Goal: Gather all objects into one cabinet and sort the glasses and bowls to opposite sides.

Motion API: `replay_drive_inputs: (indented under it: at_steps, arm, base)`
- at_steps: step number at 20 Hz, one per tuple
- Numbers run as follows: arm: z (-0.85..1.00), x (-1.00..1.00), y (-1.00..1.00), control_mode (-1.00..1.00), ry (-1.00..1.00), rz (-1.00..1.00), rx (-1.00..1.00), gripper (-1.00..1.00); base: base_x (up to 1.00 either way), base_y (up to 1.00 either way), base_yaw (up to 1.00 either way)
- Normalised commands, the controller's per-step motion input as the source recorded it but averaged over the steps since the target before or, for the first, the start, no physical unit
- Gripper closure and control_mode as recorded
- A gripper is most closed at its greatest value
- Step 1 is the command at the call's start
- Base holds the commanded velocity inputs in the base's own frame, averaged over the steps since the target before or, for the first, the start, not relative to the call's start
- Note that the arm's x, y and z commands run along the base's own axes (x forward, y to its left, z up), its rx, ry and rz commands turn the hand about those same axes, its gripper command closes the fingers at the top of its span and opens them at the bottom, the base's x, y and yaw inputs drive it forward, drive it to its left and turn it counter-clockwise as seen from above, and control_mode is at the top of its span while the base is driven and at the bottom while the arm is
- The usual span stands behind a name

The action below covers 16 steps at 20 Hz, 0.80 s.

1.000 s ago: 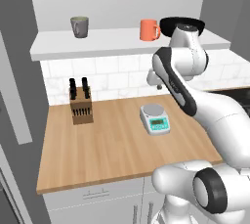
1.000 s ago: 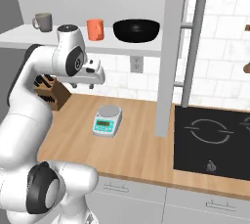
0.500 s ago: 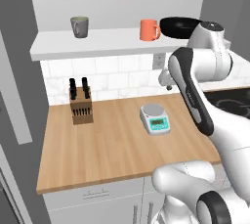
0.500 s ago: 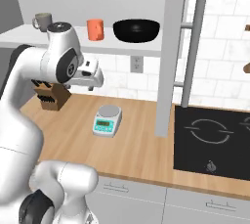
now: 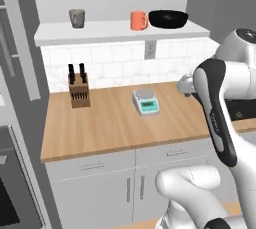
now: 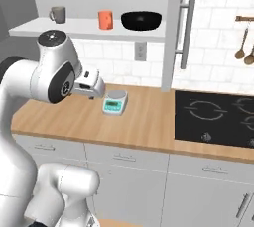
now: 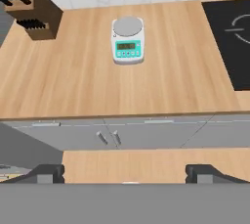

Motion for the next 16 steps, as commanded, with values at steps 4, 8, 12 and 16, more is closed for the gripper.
replay_drive_inputs:
  at_steps: [4,8,12,16]
  arm:
    - [0.0,0.0,0.0,1.0,0.0,0.0,0.0,-1.0]
    - [0.0,0.0,0.0,1.0,0.0,0.0,0.0,-1.0]
    - [0.0,0.0,0.0,1.0,0.0,0.0,0.0,-1.0]
    - [0.0,0.0,0.0,1.0,0.0,0.0,0.0,-1.0]
  base:
    - [-0.99,-0.2,-0.01]
    - [-0.85,-0.44,-0.02]
    - [-0.18,-0.76,-0.09]
    - [0.0,-0.8,-0.08]
